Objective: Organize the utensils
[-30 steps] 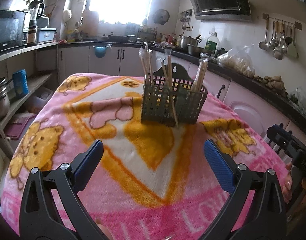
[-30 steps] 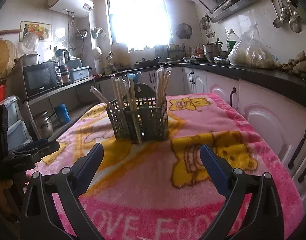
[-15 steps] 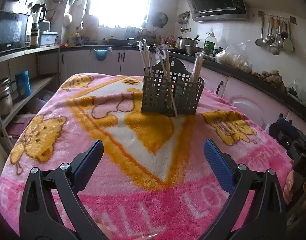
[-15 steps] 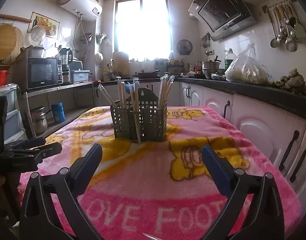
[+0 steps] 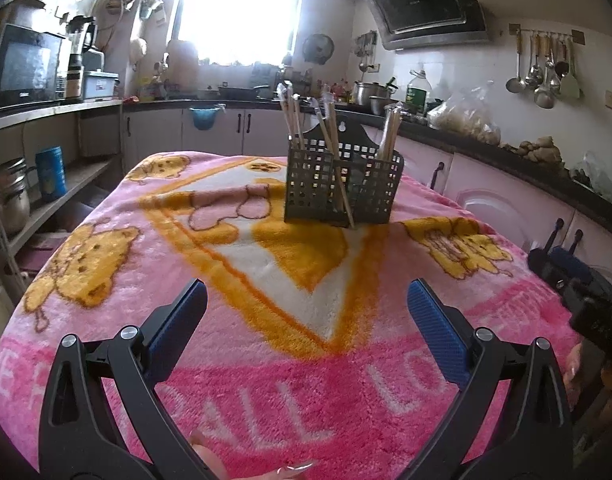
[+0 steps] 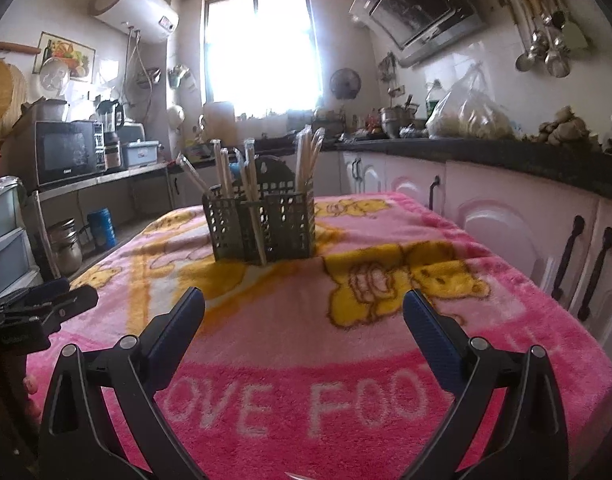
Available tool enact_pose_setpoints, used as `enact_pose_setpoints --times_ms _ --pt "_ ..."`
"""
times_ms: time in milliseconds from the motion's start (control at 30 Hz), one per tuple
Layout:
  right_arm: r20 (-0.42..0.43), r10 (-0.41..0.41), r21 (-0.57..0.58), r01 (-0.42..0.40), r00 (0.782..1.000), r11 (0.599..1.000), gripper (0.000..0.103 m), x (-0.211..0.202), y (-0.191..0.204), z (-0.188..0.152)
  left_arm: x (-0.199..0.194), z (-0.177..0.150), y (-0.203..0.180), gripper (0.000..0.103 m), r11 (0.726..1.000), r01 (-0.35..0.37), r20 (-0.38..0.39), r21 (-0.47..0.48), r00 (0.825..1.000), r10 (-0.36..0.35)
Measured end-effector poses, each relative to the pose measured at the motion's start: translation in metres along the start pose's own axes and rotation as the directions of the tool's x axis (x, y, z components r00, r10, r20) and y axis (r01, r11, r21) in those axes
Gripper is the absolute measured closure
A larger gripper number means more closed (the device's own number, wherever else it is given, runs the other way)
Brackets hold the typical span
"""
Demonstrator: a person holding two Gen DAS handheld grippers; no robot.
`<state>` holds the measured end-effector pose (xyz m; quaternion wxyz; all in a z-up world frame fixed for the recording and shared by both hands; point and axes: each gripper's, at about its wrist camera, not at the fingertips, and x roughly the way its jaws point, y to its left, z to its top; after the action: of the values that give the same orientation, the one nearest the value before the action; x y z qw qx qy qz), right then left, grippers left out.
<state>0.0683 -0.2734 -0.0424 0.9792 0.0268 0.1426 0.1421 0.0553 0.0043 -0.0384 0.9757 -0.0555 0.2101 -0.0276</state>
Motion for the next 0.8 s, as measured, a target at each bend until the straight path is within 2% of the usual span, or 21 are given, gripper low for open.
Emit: enact_pose_setpoints --times_ms 100,267,467,800 --pt "0.045 -0.004 -0.001 0.004 0.999 1.0 0.006 -0.007 0.001 -0.002 0.001 -0.005 -0.001 0.011 1.0 -0.019 -0.001 -0.002 1.0 0.019" --pt "0.053 0.005 0.006 -0.005 0.999 1.0 0.006 -0.01 0.003 -0.002 0.003 -0.008 -0.002 0.011 0.999 -0.035 -0.01 -0.008 0.999 0.035" --pt "0.087 0.012 -0.009 -0.011 0.996 1.0 0.006 -0.019 0.009 0.001 -0.001 -0.009 -0.004 0.011 1.0 -0.019 0.019 -0.004 1.0 0.02" --pt "0.076 0.014 -0.009 -0.013 0.997 1.0 0.006 -0.019 0.012 0.001 -0.004 -0.008 -0.005 0.011 1.0 -0.018 0.033 -0.004 0.999 0.018"
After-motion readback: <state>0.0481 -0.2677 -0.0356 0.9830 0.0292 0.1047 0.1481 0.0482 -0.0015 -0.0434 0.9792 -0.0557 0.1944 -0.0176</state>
